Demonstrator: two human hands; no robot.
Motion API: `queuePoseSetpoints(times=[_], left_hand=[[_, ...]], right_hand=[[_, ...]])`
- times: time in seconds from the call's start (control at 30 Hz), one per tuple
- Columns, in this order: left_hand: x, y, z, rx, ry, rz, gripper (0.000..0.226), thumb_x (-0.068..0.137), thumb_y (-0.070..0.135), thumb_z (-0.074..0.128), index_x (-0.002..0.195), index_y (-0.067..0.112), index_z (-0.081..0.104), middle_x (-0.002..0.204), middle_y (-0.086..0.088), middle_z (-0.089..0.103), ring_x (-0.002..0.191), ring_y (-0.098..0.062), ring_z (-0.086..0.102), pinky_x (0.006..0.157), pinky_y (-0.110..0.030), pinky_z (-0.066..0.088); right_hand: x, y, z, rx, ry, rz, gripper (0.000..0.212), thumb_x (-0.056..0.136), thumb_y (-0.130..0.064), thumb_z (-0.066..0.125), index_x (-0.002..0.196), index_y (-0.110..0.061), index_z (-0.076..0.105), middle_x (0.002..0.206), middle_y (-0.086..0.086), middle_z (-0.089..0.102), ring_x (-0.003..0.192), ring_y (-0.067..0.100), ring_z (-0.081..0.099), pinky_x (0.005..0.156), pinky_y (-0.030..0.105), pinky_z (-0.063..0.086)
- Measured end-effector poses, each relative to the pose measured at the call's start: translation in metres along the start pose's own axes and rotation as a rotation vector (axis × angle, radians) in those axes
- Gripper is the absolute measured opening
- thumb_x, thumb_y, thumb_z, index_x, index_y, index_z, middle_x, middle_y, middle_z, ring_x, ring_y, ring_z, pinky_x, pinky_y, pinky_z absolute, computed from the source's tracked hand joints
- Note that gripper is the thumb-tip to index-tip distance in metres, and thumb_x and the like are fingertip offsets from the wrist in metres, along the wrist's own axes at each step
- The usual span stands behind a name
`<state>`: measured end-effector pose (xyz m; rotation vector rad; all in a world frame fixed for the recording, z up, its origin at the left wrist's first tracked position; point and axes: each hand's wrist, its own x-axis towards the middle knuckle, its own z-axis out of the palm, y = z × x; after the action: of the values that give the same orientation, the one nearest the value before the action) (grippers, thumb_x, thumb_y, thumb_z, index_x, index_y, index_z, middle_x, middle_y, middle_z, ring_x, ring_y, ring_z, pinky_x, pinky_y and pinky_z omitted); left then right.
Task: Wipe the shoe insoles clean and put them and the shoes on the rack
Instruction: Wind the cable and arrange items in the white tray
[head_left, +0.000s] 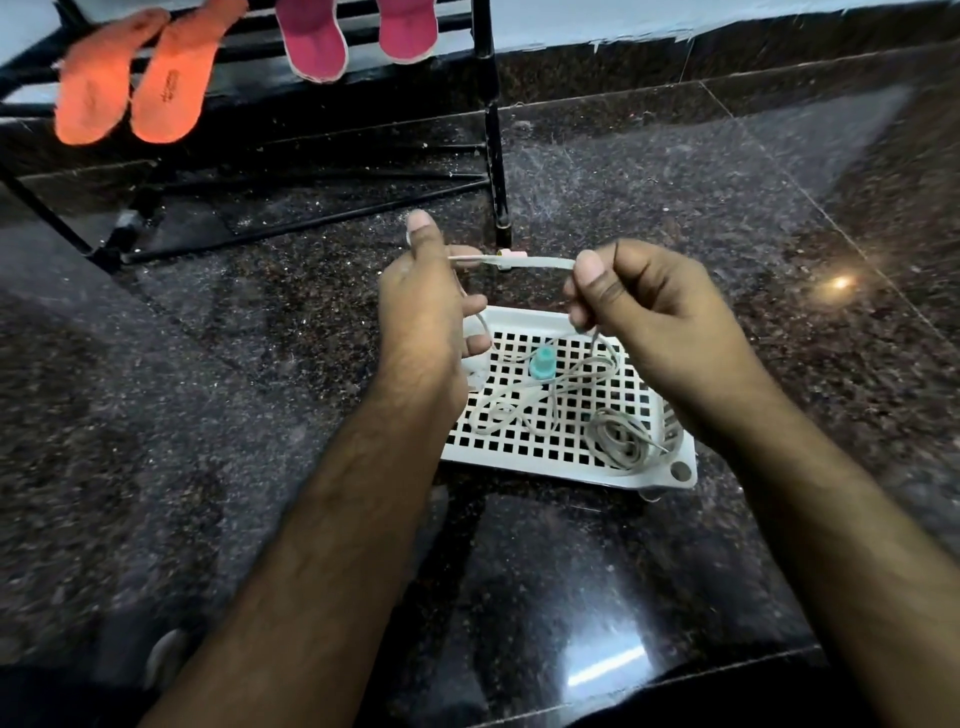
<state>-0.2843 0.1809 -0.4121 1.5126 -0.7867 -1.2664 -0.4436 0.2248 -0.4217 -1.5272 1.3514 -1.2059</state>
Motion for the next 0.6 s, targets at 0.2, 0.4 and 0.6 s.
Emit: queuePoseSetpoints(times=[0.2, 0.4, 0.6], left_hand=[[0.008, -0.012, 0.005, 0.213, -0.034, -0.013, 0.057, 0.091, 0.057, 0.061, 0.130, 0.019, 0.044, 0.128, -0.005, 0.057, 0.109, -0.020, 0.062, 0.076, -0.035, 0.058], [-0.010, -0.009, 0.011, 0.676, -0.030, 0.580, 0.055, 0.099, 0.049, 0.054, 0.145, 0.020, 0.045, 0.148, -0.004, 0.042, 0.131, -0.012, 0.044, 0.105, -0.028, 0.038], [-0.015, -0.012, 0.017, 0.588, -0.411, 0.523, 0.065, 0.099, 0.064, 0.041, 0.086, 0.008, 0.071, 0.062, 0.002, 0.065, 0.057, -0.015, 0.062, 0.059, -0.037, 0.053]], right_hand=[[-0.002, 0.007, 0.000, -0.422, 0.112, -0.026, 0.023, 0.097, -0.040, 0.059, 0.083, -0.023, 0.064, 0.063, -0.009, 0.059, 0.055, -0.001, 0.046, 0.055, 0.022, 0.039], [-0.001, 0.008, 0.001, -0.478, 0.041, -0.044, 0.016, 0.096, -0.035, 0.062, 0.086, -0.023, 0.067, 0.070, -0.013, 0.062, 0.064, -0.001, 0.055, 0.062, 0.025, 0.043], [0.007, 0.007, -0.005, -0.178, 0.028, -0.095, 0.009, 0.090, -0.029, 0.069, 0.094, -0.021, 0.069, 0.088, -0.001, 0.072, 0.085, 0.024, 0.069, 0.081, 0.051, 0.056]])
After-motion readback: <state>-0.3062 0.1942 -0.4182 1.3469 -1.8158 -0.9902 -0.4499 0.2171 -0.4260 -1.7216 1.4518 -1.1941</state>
